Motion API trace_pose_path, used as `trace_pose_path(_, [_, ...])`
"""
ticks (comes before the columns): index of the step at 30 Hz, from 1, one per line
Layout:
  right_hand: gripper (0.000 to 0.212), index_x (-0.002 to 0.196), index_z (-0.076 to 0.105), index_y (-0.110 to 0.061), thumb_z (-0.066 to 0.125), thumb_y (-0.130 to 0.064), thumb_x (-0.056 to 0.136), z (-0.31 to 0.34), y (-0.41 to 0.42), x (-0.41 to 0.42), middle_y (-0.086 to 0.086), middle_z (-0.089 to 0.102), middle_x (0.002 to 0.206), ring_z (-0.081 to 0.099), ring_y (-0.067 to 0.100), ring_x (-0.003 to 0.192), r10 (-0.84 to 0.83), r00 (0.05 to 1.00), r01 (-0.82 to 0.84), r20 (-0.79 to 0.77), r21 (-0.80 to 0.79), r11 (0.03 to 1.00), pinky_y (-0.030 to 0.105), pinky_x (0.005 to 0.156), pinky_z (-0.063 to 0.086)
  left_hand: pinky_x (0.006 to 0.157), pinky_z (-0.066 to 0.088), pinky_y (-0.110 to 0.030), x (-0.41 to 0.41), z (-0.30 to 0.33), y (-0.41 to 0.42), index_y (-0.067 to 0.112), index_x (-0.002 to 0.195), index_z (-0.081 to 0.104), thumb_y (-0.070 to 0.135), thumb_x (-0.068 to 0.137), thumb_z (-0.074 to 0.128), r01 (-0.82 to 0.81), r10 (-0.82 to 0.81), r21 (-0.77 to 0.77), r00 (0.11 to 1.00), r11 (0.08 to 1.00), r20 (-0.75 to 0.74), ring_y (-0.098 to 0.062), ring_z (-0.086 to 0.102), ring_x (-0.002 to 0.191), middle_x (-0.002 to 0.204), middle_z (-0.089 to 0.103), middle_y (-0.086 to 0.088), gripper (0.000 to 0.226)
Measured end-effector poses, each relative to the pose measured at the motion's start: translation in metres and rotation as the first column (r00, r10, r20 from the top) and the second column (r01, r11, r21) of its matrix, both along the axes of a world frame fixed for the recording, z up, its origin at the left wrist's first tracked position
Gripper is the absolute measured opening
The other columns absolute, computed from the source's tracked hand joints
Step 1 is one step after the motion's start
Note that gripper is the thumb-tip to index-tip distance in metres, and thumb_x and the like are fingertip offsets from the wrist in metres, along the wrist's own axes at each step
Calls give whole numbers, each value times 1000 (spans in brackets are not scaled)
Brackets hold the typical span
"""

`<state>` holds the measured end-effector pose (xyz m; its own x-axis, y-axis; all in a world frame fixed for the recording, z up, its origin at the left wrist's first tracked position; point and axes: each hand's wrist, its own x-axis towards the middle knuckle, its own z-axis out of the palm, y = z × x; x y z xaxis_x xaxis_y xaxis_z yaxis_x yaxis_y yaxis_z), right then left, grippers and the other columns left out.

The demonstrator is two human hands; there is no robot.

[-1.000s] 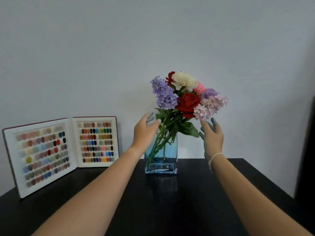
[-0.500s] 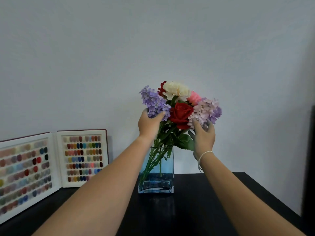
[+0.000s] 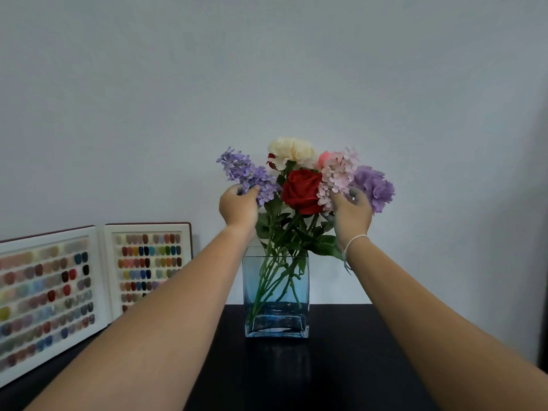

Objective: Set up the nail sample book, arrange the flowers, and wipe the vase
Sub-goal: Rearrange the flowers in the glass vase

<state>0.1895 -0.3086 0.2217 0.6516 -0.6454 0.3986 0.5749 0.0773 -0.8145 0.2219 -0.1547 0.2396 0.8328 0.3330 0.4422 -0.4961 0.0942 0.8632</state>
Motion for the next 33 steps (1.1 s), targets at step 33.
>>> trace_pose_path(33, [32,113,53,-31,63,-29,83,-99,-4,-36,-7,60,108,59,10,94,-44,999,46,10,-200,979,35,83,54,74,43,-12,-41,-126,32,29,103,53,36,80,62,-53,53,-5,996,999,73,-10,57,102,106,58,9,26])
